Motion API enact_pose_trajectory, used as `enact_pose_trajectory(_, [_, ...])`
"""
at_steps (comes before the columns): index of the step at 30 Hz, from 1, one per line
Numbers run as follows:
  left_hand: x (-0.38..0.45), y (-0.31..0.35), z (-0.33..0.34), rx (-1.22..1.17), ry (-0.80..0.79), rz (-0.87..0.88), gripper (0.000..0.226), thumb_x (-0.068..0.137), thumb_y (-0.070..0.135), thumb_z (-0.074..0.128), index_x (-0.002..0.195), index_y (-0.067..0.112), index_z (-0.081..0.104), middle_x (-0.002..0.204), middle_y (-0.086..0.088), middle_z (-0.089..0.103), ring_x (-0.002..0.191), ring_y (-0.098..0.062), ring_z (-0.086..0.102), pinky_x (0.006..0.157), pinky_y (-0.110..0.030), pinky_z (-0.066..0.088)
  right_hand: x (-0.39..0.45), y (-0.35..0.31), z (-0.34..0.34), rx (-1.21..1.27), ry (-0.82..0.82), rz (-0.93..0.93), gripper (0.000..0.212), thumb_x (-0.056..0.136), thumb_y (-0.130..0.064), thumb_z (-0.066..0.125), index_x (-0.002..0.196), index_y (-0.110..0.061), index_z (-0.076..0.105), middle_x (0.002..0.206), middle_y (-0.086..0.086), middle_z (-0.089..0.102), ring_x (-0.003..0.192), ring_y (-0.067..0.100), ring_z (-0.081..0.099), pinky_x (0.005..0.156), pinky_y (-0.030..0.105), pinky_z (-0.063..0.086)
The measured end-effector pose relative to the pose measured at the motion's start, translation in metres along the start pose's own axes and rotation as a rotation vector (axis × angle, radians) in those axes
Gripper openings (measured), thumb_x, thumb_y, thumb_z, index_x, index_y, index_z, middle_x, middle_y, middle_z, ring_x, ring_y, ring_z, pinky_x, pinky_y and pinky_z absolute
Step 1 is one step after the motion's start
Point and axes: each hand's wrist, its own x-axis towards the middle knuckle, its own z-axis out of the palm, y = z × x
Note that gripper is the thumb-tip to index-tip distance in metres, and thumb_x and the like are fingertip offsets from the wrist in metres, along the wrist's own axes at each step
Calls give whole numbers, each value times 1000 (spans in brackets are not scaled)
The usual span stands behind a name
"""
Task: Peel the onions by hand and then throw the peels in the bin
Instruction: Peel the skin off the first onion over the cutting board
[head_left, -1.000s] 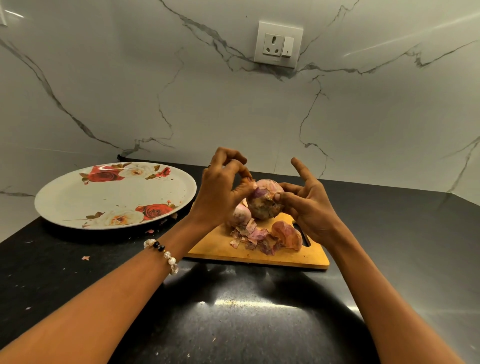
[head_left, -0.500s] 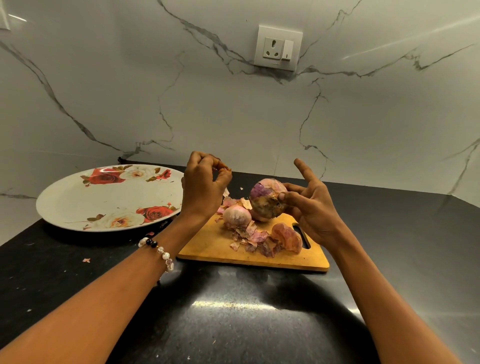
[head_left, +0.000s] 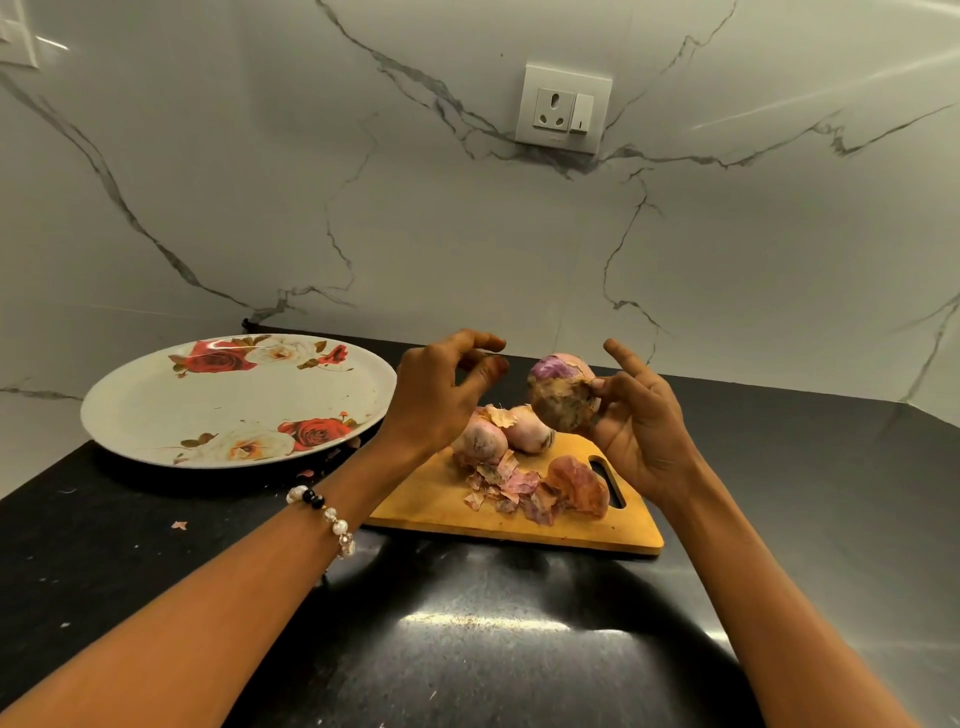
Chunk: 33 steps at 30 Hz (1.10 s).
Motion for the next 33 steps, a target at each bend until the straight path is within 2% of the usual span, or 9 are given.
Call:
enact_pose_trajectory(3, [-1, 7, 0, -24, -28, 120, 29, 80, 23, 72, 107, 13, 70, 98, 5, 68, 86, -1, 59, 74, -2, 44, 0, 1, 0, -39, 3, 22, 67, 94, 11, 41, 154, -13, 21, 108, 27, 59, 95, 29, 67, 68, 47, 61])
enact_pose_trajectory(6, [-1, 9, 2, -2, -43, 208, 27, 78, 21, 73, 104, 12, 72, 101, 0, 70, 92, -12, 62, 79, -12, 49, 0, 3, -1, -90, -32, 13, 72, 91, 11, 45, 154, -15, 18, 82, 16, 67, 84, 26, 71, 73, 48, 60])
enact_pose_trajectory(8, [0, 7, 1, 2, -52, 220, 28, 79, 18, 73, 106, 11, 72, 101, -3, 71, 93, -15, 64, 80, -20, 54, -1, 4, -1, -157, -66, -2, 77, 90, 11, 47, 154, -16, 15, 82, 18, 66, 86, 27, 70, 83, 49, 57])
enact_pose_trajectory(11, [0, 1, 0, 15, -103, 245, 31, 79, 14, 75, 109, 8, 71, 100, -6, 72, 89, -13, 66, 79, -13, 52, -1, 5, -2, -303, -114, -22, 82, 90, 13, 49, 156, -19, 12, 76, 16, 65, 81, 24, 68, 89, 47, 55])
enact_pose_trajectory(14, [-1, -1, 0, 36, -168, 252, 32, 79, 17, 75, 109, 6, 70, 97, -7, 73, 82, -7, 63, 76, -5, 48, -4, 5, -1, -466, -178, -41, 89, 88, 13, 55, 155, -25, 9, 84, 14, 70, 83, 24, 69, 86, 42, 58])
enact_pose_trajectory(17, [-3, -2, 0, 89, -230, 289, 35, 80, 20, 75, 112, 6, 69, 98, -8, 73, 82, -8, 64, 74, -8, 49, -6, 6, 0, -579, -219, -66, 96, 86, 9, 61, 155, -27, 4, 92, 17, 69, 86, 26, 69, 85, 40, 57])
enact_pose_trajectory(22, [-5, -3, 0, 209, -279, 349, 47, 79, 37, 61, 115, 8, 68, 93, -7, 74, 79, -17, 66, 73, -36, 55, -7, 5, 1, -758, -258, -117, 104, 84, 5, 68, 156, -27, 0, 103, 18, 67, 100, 30, 68, 92, 45, 55])
enact_pose_trajectory(25, [-4, -4, 0, 264, -290, 390, 46, 79, 39, 61, 113, 9, 69, 90, -6, 74, 78, -19, 66, 74, -45, 54, -6, 5, 2, -817, -261, -142, 106, 83, 3, 70, 155, -27, -1, 111, 17, 66, 103, 26, 68, 94, 42, 55])
enact_pose_trajectory(33, [-5, -3, 0, 395, -266, 454, 50, 77, 31, 64, 116, 1, 66, 83, -8, 74, 75, -23, 68, 77, -40, 43, -7, 5, 1, -838, -280, -168, 106, 83, 3, 70, 155, -25, -2, 109, 14, 66, 102, 25, 67, 90, 35, 56])
